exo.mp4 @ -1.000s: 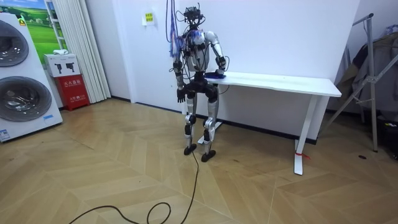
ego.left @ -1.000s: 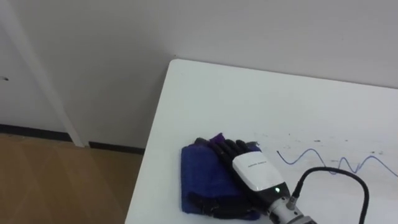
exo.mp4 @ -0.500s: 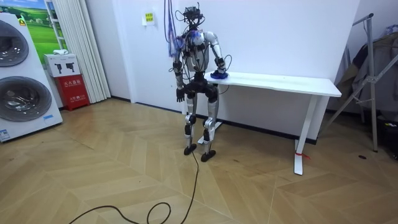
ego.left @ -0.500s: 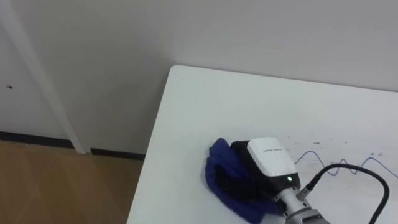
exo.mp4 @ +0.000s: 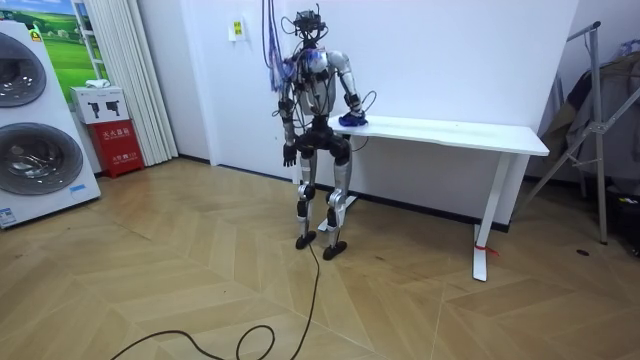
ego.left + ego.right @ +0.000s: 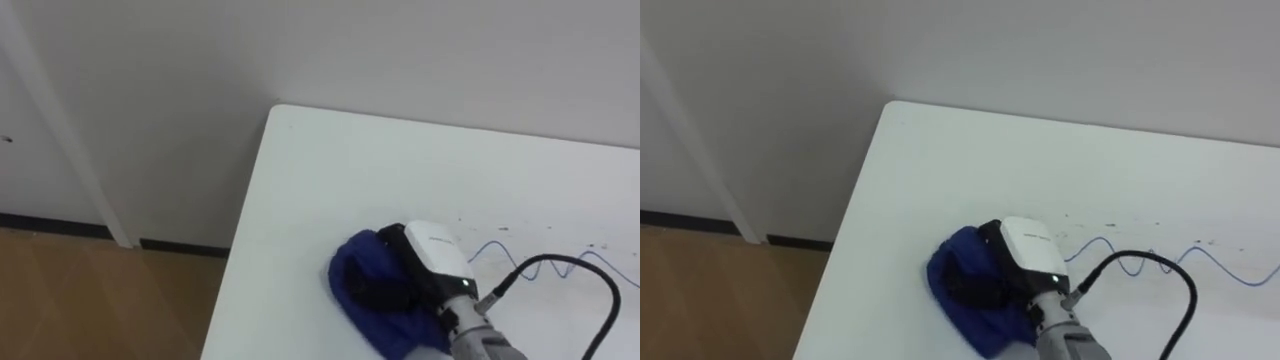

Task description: Wipe table

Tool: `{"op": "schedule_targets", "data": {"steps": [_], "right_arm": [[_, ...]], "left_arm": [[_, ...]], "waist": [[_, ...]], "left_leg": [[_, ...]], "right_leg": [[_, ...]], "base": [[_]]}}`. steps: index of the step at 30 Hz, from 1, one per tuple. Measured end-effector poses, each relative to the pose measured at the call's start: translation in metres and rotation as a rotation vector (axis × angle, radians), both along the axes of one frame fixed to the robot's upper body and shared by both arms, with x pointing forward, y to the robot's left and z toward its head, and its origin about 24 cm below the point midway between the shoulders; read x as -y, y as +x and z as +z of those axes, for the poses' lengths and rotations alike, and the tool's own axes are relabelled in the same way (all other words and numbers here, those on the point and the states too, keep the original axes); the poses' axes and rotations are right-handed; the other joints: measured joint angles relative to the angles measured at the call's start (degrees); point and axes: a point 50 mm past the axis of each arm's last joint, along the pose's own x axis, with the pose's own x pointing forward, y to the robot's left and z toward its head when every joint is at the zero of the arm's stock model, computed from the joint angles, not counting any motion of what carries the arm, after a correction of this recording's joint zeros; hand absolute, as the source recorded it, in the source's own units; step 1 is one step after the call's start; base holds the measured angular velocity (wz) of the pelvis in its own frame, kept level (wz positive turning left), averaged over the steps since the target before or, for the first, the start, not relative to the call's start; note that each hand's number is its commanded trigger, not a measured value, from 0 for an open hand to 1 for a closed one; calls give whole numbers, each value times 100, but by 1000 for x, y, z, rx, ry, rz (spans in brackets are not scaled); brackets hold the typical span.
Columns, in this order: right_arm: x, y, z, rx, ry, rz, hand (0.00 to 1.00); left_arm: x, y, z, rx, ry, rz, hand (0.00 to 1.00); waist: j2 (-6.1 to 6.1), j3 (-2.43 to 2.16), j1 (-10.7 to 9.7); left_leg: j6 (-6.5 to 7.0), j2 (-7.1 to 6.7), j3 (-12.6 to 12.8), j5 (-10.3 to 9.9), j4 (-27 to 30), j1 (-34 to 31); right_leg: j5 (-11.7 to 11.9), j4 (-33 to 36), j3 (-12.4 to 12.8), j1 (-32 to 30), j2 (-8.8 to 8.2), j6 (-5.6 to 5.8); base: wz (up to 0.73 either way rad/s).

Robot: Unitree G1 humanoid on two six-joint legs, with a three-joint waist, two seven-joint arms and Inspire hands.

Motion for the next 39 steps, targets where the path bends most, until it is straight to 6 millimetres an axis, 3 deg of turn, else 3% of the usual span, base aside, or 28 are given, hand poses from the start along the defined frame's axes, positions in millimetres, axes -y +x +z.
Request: {"op": "schedule_targets", "data": {"steps": [4,6,8,9,12,15,16,17,19,20,27,31,34,37,38,39], "right_arm": [[15,40,7,-32,-12,-53,100],[44,56,8,-61,-8,-186,100],[75,55,2,-95,-22,-311,100],[94,50,-2,-112,-15,-391,100],[133,27,-12,-134,-24,-534,100],[155,-3,-23,-121,-12,-669,100],[159,-9,-25,-121,-13,-689,100],[164,-22,-29,-117,-17,-728,100],[170,-33,-32,-109,-33,-772,100],[175,-43,-36,-116,-42,-802,100],[203,-90,-45,-141,-112,-1010,100],[206,-92,-42,-127,-125,-1037,100],[194,-71,-37,-117,-126,-1017,100],[152,-29,-27,-96,-148,-801,100],[121,-9,-21,-77,-158,-635,100],[87,13,-10,-37,-163,-462,100]], "left_arm": [[2,-1,0,0,-5,23,0],[-4,-8,1,0,2,78,0],[-9,-18,2,-14,12,115,0],[-14,-24,3,-22,20,143,0],[-27,-35,6,-42,48,172,0],[-42,-45,10,-45,77,228,0],[-43,-47,11,-43,80,238,0],[-45,-50,12,-42,83,249,0],[-47,-51,13,-32,89,255,0],[-48,-48,13,-14,97,259,0],[-52,-29,17,69,120,272,0],[-47,-32,14,48,111,280,0],[-36,-33,10,32,81,281,0],[-26,-26,7,21,59,231,0],[-24,-20,6,27,53,214,0],[-22,-12,6,45,46,208,0]], "waist": [[-123,38,29],[-237,34,93],[-310,5,106],[-346,23,77],[-368,18,-50],[-349,7,-220],[-332,-10,-235],[-296,-61,-272],[-278,-66,-411],[-279,-92,-514],[-248,-124,-709],[-192,-148,-699],[-98,-138,-583],[-36,-105,-338],[-44,-101,-198],[-56,-53,-85]], "left_leg": [[-4,-4,-28,23,-2,-54],[2,-12,-95,50,38,-91],[5,-23,-181,51,46,-107],[6,-28,-232,51,49,-95],[6,-57,-285,51,76,-89],[6,-95,-293,51,65,-1],[6,-96,-274,51,59,25],[6,-100,-236,51,57,54],[6,-112,-222,51,36,121],[6,-111,-205,51,14,152],[124,-108,-185,-42,19,222],[117,-105,-160,-47,116,178],[100,-84,-18,-33,115,208],[36,18,281,6,83,155],[2,37,385,27,63,117],[-30,98,408,47,64,69]], "right_leg": [[8,4,-42,-95,-5,-14],[10,-9,-100,-112,-12,-16],[10,-8,-180,-103,-25,-16],[10,-16,-222,-57,-31,-16],[10,-21,-222,7,-52,-16],[8,-121,-192,167,-87,-13],[8,-113,-192,179,-94,-13],[8,-105,-191,189,-104,-13],[8,-116,-194,252,-113,-13],[8,-111,-186,277,-113,-12],[-8,-79,-209,365,-108,29],[7,-46,-207,342,-108,53],[7,3,-165,286,-98,54],[57,123,13,75,-19,-24],[88,149,77,-29,19,-68],[100,204,79,-116,51,-90]], "base": [[4],[16],[30],[30],[27],[12],[-9],[-16],[-6],[7],[-7],[-6],[-31],[-56],[-32],[-23]]}}
